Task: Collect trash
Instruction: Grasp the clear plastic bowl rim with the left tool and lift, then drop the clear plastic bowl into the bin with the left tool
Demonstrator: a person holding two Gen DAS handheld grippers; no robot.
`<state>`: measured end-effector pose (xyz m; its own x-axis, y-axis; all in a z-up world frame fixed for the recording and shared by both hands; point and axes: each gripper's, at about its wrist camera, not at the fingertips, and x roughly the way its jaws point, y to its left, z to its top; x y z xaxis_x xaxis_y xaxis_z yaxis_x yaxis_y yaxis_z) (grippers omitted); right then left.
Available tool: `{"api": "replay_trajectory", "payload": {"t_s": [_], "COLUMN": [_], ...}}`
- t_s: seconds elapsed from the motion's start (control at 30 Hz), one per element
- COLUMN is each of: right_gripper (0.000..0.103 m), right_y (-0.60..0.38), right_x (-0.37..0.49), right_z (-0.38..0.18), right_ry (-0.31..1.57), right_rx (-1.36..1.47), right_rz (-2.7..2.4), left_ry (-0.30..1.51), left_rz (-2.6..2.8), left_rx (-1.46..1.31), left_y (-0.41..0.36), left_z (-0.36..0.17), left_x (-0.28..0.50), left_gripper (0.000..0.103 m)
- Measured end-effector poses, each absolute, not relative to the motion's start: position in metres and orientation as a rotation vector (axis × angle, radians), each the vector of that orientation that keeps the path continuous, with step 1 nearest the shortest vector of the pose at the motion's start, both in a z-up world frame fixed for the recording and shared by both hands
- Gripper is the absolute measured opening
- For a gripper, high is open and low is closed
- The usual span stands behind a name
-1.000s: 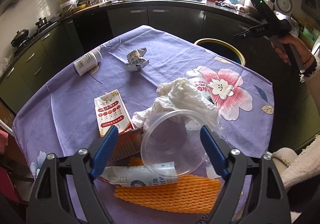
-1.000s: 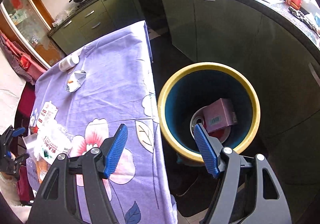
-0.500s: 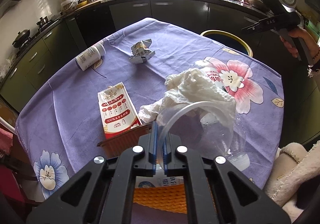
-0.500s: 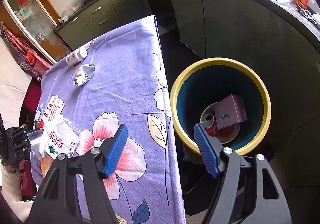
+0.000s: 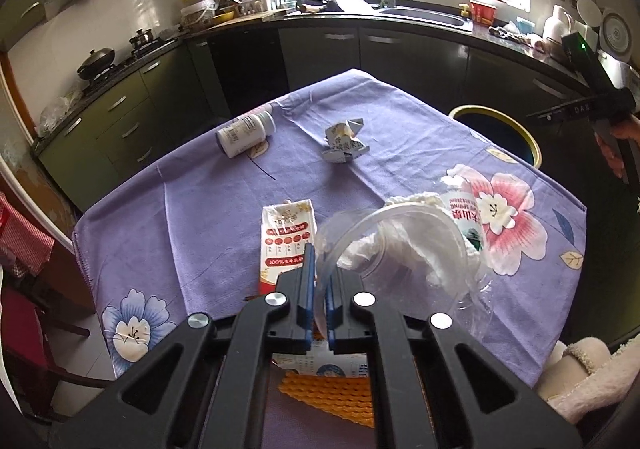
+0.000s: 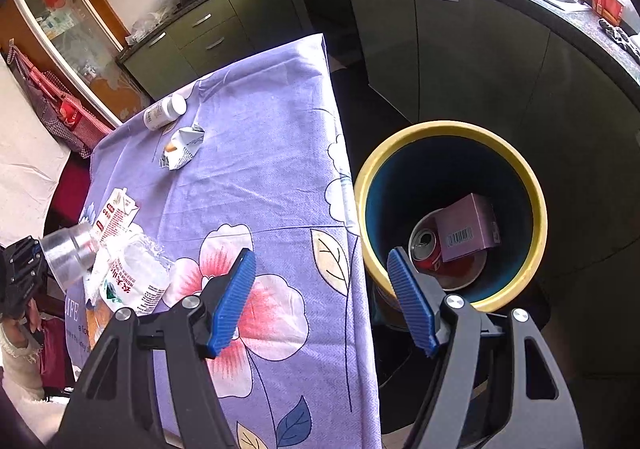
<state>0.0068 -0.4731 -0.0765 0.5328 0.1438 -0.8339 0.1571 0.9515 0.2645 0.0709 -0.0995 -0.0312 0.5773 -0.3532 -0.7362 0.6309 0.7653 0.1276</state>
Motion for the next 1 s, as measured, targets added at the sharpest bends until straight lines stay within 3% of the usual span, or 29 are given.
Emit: {"api": "replay_trajectory", "payload": {"t_s": [0.3, 0.47, 0.7, 1.0], "right_gripper": [0.069, 0.069, 0.069, 0.069], "right_y": [-0.475, -0.488, -0.536, -0.607], "right_x": [0.0, -0.013, -0.044, -0.092], "right_z": [-0.069, -0.056, -0.044, -0.055], "right_ry": [0.993, 0.955, 0.899, 0.864], "right_rx": [0.32, 0.314, 0.341, 0.427], "right_rz": [0.001, -0.017, -0.103, -0.216], "left_ry": [0.709, 0.728, 0.766, 0.905], "left_rz": [-0.548, -0.674, -0.931, -1.092], "left_rx": [0.327, 0.28, 0.339, 0.463], "left_y": [-0.101, -0.143, -0.276, -0.45], "left_z": [-0.001, 0.019, 0.027, -0.031], "left_x": [0.07, 0.074, 0.071, 0.084], "left_gripper": [0.005, 0.005, 0.005, 0.005]}}
